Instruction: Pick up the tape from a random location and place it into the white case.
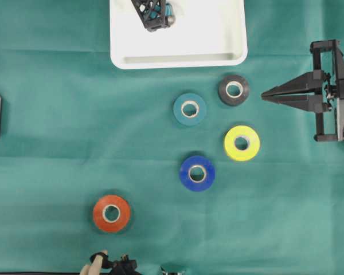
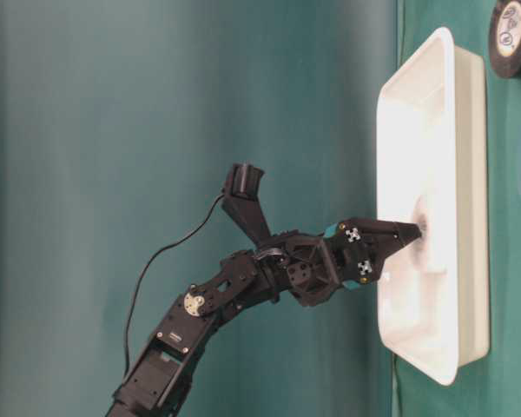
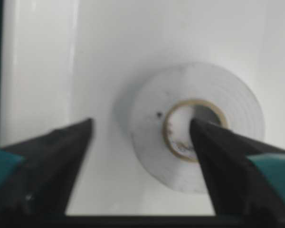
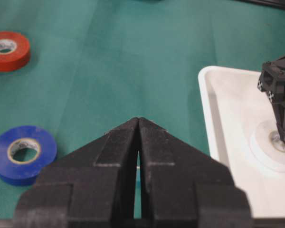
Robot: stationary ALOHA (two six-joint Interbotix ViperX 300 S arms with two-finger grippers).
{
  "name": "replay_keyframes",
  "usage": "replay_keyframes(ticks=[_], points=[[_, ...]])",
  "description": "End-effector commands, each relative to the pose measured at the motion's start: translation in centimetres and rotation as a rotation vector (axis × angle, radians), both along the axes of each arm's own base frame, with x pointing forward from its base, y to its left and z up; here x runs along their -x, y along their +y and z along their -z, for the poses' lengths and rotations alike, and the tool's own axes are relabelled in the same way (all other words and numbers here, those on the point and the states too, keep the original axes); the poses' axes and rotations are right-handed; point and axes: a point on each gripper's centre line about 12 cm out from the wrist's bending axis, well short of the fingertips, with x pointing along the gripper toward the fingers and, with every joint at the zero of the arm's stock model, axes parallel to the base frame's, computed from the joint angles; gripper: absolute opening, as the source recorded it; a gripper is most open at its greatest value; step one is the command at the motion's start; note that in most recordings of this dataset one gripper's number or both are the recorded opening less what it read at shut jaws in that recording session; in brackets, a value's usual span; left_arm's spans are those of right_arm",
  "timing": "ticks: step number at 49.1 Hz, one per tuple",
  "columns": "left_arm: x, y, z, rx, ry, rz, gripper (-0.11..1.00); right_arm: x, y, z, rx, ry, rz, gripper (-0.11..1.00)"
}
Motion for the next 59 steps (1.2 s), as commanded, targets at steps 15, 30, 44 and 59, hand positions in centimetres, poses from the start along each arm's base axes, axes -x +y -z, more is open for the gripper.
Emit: replay_keyframes(ticks=[15,30,44,59], points=[[-0.4,0.1,-2.4,-0.028,-0.053,-0.002,0.9,-0.4,0.0,-1.1,-0.004,-0.032,0.003,0.0],[0.0,-0.9,-6.4,-0.047,-0.093,0.01,0.9,-0.4,0.0,-1.2,-0.007,-0.037,0.004,0.0],[1.1,-3.1,-12.3,-0.063,-0.121,0.04,0.9,-0.4,0.0,-1.3,-0.007,-0.038,0.004,0.0],[2.6,-6.1,-19.8,-0.096,-0.189,0.087,0.9,-0.4,0.0,-1.3,-0.007,-0.037,0.004,0.0]])
